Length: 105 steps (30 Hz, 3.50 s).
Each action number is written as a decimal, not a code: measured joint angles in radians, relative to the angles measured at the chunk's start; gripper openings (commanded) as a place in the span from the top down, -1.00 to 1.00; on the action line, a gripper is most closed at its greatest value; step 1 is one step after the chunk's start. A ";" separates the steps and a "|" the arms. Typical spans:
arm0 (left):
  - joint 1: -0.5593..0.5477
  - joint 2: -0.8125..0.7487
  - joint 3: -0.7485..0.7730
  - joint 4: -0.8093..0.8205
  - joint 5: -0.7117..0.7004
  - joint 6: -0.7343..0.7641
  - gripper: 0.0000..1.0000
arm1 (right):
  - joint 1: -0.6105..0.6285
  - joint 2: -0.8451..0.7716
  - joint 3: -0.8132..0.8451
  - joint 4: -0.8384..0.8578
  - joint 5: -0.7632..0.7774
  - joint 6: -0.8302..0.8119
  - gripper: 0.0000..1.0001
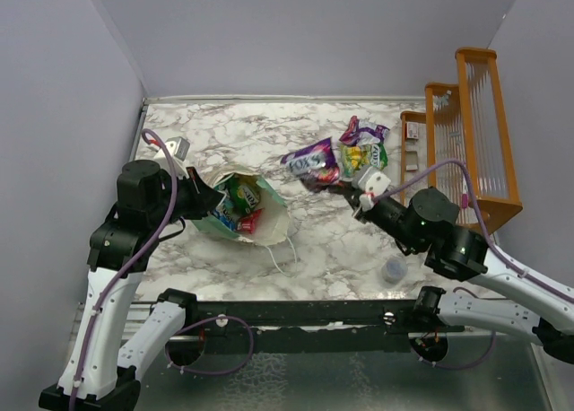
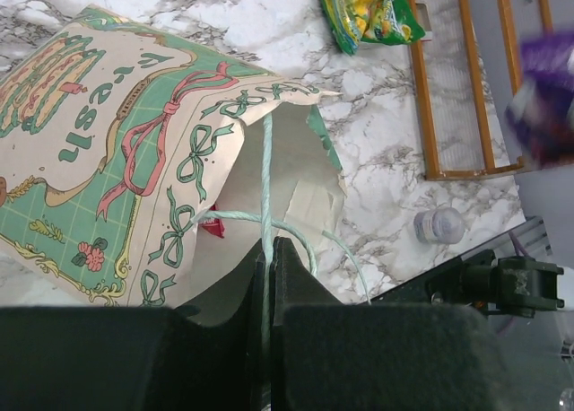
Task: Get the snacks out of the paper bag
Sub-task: Take out the snack from the paper bag, then place the snack at the center of the board, then take out the snack from the paper bag.
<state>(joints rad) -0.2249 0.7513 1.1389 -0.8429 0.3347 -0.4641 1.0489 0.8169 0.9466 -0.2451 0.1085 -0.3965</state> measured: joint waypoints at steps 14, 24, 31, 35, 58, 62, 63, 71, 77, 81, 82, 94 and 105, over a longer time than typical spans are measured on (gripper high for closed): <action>0.000 -0.115 -0.142 0.111 0.230 -0.040 1.00 | -0.137 0.233 -0.145 0.222 0.596 0.398 0.75; -0.022 -0.147 -0.180 0.071 0.283 0.005 1.00 | -0.410 0.468 -0.220 0.294 0.159 0.711 0.85; -0.022 -0.158 -0.229 0.068 0.266 0.014 1.00 | -0.455 0.520 -0.248 0.339 0.151 0.758 0.63; -0.022 -0.195 -0.285 0.104 0.266 0.012 1.00 | -0.457 0.519 -0.223 0.286 0.098 0.723 0.32; -0.024 -0.358 -0.384 0.252 0.148 0.012 1.00 | -0.030 0.196 -0.079 0.035 -0.426 0.377 -0.63; -0.023 -0.356 -0.384 0.250 0.132 0.011 1.00 | 0.121 0.286 -0.047 0.062 -0.322 0.291 -0.66; -0.022 -0.354 -0.384 0.251 0.131 0.011 1.00 | 0.147 0.302 -0.048 0.076 -0.304 0.260 -0.66; 0.001 -0.343 -0.385 0.251 0.130 0.012 1.00 | 0.257 0.380 -0.084 0.262 -0.217 -0.101 -0.50; 0.003 -0.327 -0.386 0.251 0.130 0.012 1.00 | 0.254 0.471 -0.082 0.328 -0.216 -0.399 -0.57; 0.003 -0.327 -0.387 0.251 0.130 0.012 1.00 | 0.254 0.610 -0.048 0.357 -0.151 -0.545 -0.78; 0.003 -0.327 -0.387 0.251 0.130 0.012 1.00 | 0.254 0.641 -0.048 0.373 -0.133 -0.571 -0.79; 0.003 -0.327 -0.388 0.251 0.130 0.012 1.00 | 0.173 0.875 0.085 0.495 -0.035 -0.684 -0.81; 0.006 -0.338 -0.388 0.248 0.116 0.012 1.00 | 0.080 0.950 0.149 0.524 -0.170 -0.644 -0.75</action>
<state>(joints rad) -0.2188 0.4129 0.7509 -0.5949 0.4503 -0.4519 1.1286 1.7672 1.0958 0.2787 -0.0612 -1.0409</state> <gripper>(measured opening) 0.036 0.890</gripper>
